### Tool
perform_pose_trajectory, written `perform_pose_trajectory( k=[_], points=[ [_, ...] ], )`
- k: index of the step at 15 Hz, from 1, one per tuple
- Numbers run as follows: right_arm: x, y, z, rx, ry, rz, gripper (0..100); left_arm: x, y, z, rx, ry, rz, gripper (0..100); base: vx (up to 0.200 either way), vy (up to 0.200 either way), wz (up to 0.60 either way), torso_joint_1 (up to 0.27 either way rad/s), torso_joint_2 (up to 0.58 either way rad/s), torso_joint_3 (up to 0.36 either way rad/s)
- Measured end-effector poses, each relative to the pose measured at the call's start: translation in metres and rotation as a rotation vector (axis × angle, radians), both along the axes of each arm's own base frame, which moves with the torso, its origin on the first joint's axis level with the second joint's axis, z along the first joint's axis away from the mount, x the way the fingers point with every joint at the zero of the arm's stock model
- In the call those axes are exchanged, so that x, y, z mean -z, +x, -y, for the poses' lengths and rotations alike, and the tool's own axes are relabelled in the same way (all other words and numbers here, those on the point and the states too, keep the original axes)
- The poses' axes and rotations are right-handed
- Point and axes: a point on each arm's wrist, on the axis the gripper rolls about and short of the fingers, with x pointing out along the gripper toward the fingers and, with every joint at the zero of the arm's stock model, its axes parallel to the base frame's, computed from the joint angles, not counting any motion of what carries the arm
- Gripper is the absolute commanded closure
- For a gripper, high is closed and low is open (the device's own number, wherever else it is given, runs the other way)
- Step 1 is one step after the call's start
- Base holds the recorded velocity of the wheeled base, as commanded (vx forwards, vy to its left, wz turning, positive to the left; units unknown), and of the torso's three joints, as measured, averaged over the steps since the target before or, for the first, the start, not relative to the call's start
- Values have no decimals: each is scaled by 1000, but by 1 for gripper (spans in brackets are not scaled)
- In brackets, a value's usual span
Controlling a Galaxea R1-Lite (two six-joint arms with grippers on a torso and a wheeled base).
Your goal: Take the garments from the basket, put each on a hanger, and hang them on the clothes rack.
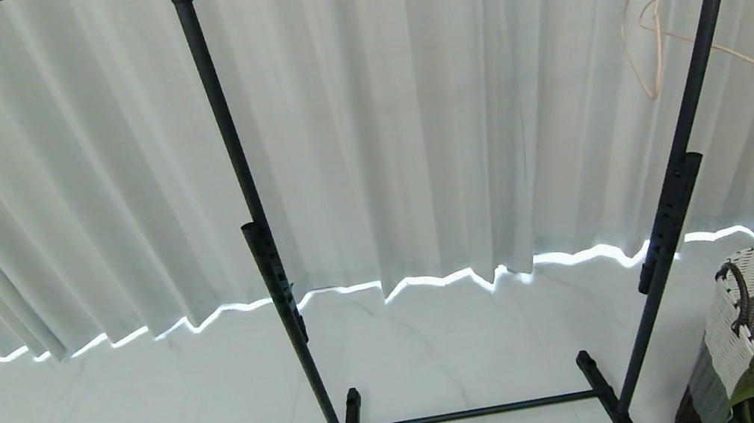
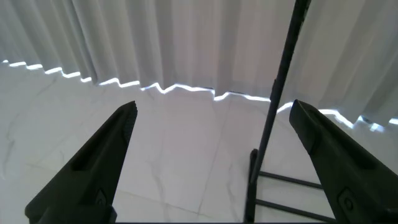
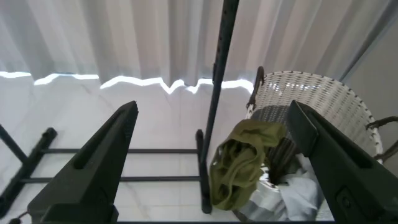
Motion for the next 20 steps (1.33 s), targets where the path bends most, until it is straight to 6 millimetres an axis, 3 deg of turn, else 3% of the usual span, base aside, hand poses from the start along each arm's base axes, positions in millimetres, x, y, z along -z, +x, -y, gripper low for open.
perform_pose_trajectory(
  k=[5,20],
  points=[
    [0,0,0,0,-29,1,0,0,0,0,0,-1,-2,0,0,-200,0,2,2,2],
    [0,0,0,-19,-111,4,0,0,0,0,0,1,-4,0,0,0,0,0,0,0]
  ],
)
